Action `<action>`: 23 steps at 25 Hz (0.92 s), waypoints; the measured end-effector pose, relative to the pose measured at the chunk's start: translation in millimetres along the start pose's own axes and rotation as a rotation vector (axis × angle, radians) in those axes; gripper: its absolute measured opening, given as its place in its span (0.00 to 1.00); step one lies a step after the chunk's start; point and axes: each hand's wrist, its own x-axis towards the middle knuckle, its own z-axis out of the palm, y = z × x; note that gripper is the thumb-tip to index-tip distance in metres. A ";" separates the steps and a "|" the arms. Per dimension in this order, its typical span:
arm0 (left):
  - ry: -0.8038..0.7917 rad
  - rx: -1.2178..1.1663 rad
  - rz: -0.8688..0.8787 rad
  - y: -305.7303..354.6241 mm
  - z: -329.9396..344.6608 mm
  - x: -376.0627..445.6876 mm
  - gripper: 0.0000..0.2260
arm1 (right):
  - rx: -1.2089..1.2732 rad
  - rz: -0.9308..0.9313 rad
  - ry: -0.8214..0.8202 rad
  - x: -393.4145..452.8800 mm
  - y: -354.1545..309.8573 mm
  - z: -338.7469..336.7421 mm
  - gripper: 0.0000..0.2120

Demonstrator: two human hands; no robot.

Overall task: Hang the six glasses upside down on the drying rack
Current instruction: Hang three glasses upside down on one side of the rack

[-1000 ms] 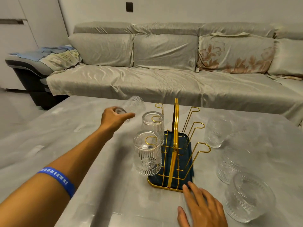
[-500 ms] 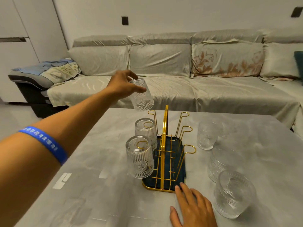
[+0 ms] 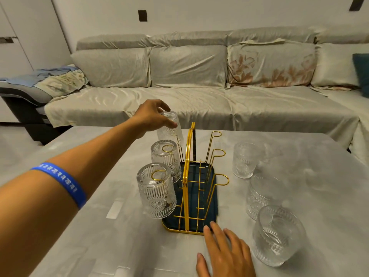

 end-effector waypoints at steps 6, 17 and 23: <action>-0.057 0.070 -0.059 -6.7 18.2 -2.4 0.28 | -0.012 -0.015 -0.047 -0.9 0.3 0.1 0.39; -0.099 0.094 -0.111 -13.8 30.8 -5.4 0.29 | -0.057 -0.017 -0.068 -4.1 0.6 -0.3 0.38; 0.356 -0.440 -0.225 -33.9 -5.0 -61.1 0.15 | 0.003 -0.011 -0.126 -12.2 0.4 -0.9 0.29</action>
